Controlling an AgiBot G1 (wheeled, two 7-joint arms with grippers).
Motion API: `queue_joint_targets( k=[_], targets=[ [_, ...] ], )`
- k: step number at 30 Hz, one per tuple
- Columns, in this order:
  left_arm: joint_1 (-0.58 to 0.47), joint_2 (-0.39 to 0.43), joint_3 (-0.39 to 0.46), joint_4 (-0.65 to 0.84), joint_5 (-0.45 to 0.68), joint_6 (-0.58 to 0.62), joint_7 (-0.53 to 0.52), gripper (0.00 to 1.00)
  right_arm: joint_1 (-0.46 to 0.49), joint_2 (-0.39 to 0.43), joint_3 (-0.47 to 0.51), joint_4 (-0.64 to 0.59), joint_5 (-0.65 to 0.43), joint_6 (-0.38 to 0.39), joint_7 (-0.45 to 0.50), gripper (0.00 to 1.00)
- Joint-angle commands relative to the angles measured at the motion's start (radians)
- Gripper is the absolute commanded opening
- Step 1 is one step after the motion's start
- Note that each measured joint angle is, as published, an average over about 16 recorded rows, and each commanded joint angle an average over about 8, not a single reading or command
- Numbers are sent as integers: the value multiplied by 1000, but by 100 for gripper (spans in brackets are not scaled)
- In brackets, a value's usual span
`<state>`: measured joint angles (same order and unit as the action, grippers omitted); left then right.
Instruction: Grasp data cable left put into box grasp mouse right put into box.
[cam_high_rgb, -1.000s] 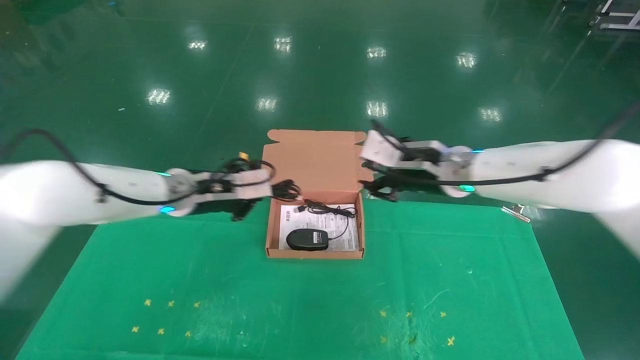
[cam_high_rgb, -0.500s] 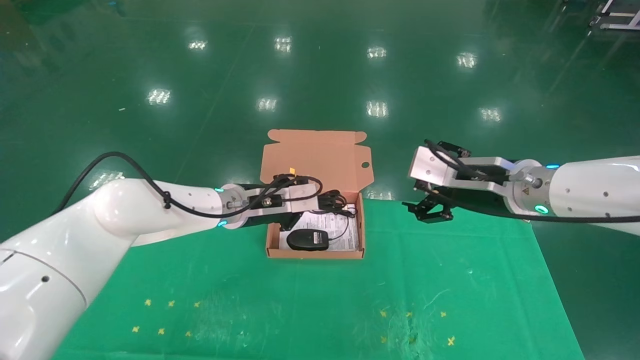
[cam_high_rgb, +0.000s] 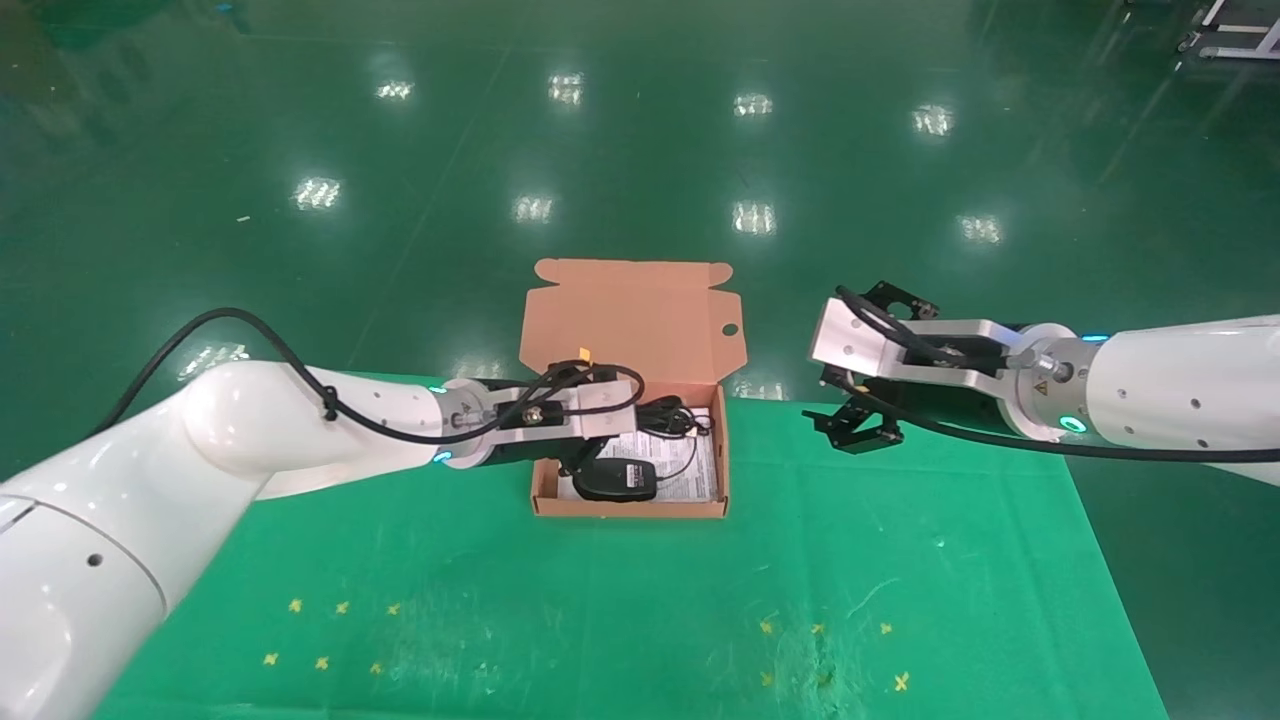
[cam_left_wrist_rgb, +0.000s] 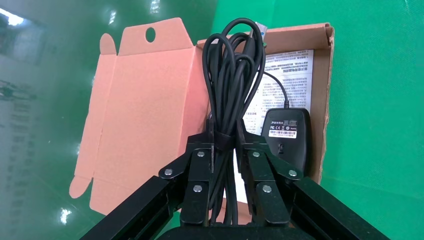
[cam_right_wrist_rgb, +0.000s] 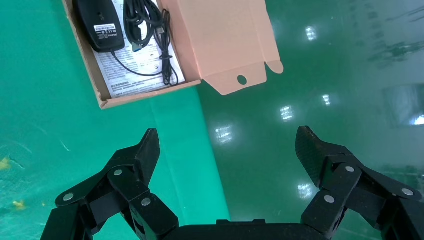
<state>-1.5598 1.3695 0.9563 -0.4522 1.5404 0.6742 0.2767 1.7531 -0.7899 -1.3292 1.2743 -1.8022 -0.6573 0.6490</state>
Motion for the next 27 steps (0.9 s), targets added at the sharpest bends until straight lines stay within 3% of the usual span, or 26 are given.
queue_joint_targets(
  k=[1,13,21,27],
  targets=[
    [-1,1,2,3,-1,0,0,100,0,0,0,0,-1,0,1,100],
    [-30,-77,-19,-74,-34,17,-19,100,31,1,8,-6,-18,5,-29,100],
    [-98,-159,-51,-143,-46,12,-16,100,116,-20,-2,-42,-79,-60,-89,100],
    [-74,-216,-99,-202,-99,61,-44,100,96,-19,52,-48,-35,-117,-118,100]
  ],
)
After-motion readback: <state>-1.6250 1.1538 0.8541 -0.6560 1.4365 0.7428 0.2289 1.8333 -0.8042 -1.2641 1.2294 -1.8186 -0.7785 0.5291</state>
